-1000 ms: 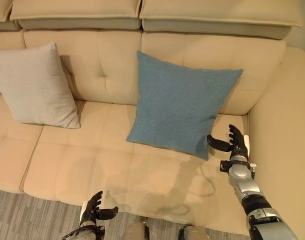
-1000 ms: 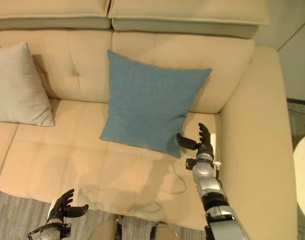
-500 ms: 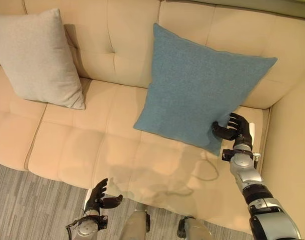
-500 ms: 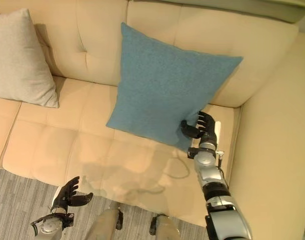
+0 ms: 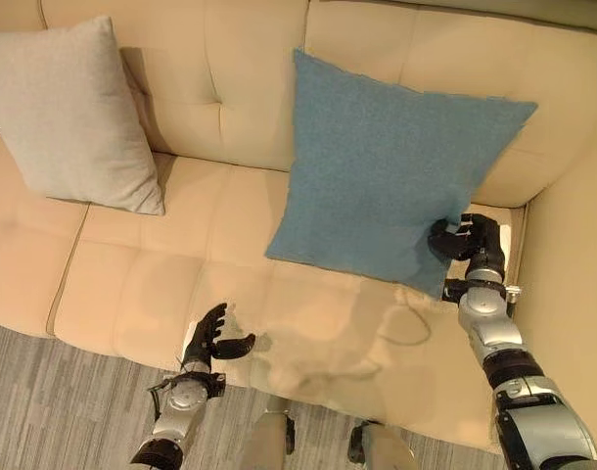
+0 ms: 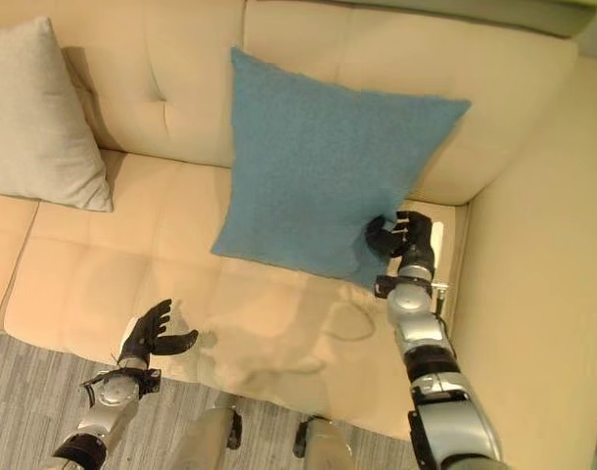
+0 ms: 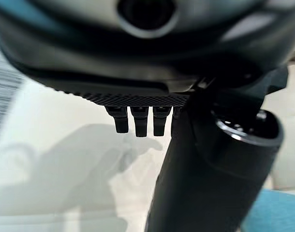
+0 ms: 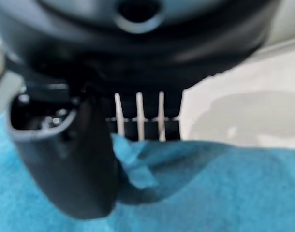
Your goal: Pick up all the scattered cushions and arrange them neatly on the sofa.
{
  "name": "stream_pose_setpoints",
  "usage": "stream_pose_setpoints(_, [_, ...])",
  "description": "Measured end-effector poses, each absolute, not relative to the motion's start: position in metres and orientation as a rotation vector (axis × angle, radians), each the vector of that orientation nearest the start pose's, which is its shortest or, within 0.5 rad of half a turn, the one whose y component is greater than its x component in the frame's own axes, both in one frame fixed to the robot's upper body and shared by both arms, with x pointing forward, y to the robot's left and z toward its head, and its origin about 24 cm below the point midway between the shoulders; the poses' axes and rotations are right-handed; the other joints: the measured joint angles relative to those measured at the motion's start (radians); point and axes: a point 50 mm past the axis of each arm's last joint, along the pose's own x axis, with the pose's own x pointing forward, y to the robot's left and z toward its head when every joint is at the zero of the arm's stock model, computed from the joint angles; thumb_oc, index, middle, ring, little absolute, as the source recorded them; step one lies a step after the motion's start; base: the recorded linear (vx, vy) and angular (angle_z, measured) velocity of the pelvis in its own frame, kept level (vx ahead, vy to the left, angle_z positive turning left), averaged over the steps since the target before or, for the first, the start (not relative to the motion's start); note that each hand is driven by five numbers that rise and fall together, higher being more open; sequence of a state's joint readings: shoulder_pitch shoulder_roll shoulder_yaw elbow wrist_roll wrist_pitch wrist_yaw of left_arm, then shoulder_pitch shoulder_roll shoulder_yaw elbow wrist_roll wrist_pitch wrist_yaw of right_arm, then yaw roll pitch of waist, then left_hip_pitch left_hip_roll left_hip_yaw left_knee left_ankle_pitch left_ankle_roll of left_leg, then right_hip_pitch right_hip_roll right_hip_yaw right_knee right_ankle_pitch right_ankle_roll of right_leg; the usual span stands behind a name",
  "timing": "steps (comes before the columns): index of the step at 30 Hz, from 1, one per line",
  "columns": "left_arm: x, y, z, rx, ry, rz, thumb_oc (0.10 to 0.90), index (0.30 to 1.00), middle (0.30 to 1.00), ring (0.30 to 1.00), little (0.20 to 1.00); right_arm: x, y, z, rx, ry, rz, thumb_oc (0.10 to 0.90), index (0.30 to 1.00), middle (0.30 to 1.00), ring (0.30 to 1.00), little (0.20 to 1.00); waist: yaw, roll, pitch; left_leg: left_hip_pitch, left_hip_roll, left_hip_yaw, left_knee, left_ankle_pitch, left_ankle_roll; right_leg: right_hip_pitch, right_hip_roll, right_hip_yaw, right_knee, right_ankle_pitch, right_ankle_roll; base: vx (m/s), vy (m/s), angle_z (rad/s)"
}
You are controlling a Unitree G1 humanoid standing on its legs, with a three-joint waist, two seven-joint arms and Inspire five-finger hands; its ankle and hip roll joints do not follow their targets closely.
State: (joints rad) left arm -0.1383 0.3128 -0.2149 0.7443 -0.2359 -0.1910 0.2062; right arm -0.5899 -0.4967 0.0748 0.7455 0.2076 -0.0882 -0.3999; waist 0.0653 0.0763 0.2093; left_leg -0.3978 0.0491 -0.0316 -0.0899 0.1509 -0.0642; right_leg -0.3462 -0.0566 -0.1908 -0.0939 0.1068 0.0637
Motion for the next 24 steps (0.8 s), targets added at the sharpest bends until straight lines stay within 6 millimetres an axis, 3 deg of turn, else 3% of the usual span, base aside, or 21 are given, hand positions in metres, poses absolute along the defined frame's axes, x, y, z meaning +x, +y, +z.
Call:
stream_pose_setpoints(9, [0.224,0.224,-0.077,0.199,0.504,0.191,0.800,0.900,0.900,0.900,0.900,0.349,-0.280,0.102,-0.345,-0.026,-0.507,0.400,0.300,0.300,0.300,0.300,0.001,0.000,0.000,-0.006,0.001,0.002,0.000,0.000,0.000,-0.007,0.002,0.003,0.000,0.002,-0.002,0.00,0.000,0.00])
stream_pose_setpoints(12, [0.223,0.225,-0.077,0.199,0.506,0.191,0.800,0.900,0.900,0.900,0.900,0.349,-0.278,0.102,-0.350,-0.029,-0.505,0.800,0.900,0.900,0.900,0.900,-0.001,0.000,0.000,-0.006,0.002,0.001,0.000,0.000,0.000,-0.007,0.005,0.003,0.000,0.003,-0.005,0.00,0.000,0.00])
stream_pose_setpoints(24, [0.222,0.233,-0.076,0.173,0.509,0.235,0.800,0.900,0.900,0.900,0.900,0.347,-0.277,0.105,-0.369,-0.045,-0.447,0.800,0.900,0.900,0.900,0.900,-0.036,-0.007,-0.002,0.004,0.004,0.006,0.000,0.000,0.000,0.002,0.001,0.004,0.000,0.005,-0.007,0.00,0.000,0.00])
